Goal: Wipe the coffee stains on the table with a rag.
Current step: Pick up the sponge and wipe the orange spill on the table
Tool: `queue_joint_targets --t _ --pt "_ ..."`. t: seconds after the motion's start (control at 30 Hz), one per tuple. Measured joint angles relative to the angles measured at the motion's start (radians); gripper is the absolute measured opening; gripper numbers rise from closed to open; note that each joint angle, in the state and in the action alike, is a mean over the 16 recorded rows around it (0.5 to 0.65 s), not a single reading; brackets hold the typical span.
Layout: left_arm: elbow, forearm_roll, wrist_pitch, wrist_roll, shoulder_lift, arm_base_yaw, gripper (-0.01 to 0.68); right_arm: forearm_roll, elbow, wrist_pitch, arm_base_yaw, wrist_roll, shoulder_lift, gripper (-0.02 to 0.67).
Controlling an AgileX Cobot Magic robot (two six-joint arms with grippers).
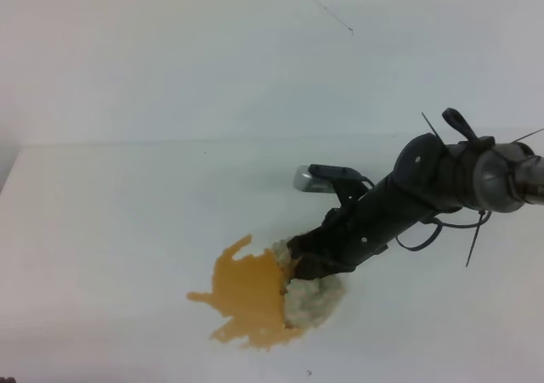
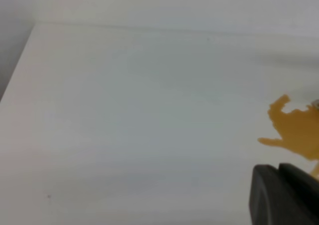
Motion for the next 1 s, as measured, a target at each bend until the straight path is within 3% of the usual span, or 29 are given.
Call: queue_joint_targets --t 1.0 --pt "0.0 0.0 0.0 0.0 0.0 0.0 -0.003 0.025 -0.001 -0.033 0.074 -0.002 0.0 0.021"
